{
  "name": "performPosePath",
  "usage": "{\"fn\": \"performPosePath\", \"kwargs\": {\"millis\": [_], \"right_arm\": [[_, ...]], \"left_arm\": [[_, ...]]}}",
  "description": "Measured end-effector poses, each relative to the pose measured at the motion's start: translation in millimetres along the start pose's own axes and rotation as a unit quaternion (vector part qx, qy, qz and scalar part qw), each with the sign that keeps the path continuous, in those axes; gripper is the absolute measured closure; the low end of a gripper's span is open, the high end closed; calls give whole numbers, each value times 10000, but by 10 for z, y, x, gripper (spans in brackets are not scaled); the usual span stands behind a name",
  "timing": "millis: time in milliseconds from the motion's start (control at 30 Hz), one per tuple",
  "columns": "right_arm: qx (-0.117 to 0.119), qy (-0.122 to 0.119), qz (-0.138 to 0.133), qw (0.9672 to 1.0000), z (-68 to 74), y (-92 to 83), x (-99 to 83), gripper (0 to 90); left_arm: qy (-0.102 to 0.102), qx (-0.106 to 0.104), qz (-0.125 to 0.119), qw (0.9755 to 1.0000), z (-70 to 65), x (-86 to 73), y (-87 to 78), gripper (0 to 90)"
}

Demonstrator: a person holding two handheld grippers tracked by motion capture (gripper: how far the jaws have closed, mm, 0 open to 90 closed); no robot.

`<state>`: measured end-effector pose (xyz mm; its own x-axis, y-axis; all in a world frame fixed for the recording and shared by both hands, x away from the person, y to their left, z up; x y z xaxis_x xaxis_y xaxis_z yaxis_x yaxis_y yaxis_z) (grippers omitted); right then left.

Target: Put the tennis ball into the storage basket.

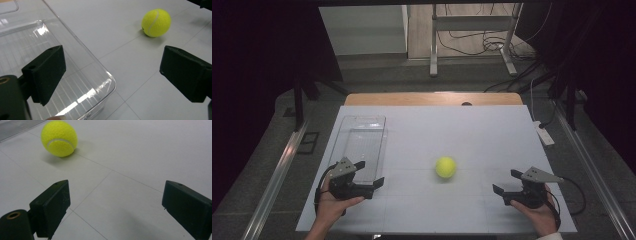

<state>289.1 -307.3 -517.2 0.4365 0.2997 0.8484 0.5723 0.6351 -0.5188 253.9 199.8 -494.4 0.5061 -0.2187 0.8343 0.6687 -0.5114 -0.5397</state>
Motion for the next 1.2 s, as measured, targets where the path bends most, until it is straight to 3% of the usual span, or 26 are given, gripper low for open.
{"fn": "performPosePath", "kwargs": {"millis": [567,1200], "right_arm": [[-18,-3,25,10000,-14,13,-8,86],[-25,-16,55,10000,-17,25,-13,86]], "left_arm": [[141,-109,19,9998,-57,148,4,74],[373,-339,65,9987,-203,334,133,72]]}}
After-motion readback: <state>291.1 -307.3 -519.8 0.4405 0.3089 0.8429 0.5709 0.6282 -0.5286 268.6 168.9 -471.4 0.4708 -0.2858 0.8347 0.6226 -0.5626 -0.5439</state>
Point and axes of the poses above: each handheld gripper's, and its own axes: y roughly forward along the jaws, x roughly out of its top, z roughly to its left, the point moved 2 cm from there along y, roughly forward along the jaws, and after that the axes turned 5 degrees about x, right-handed, at the moved point
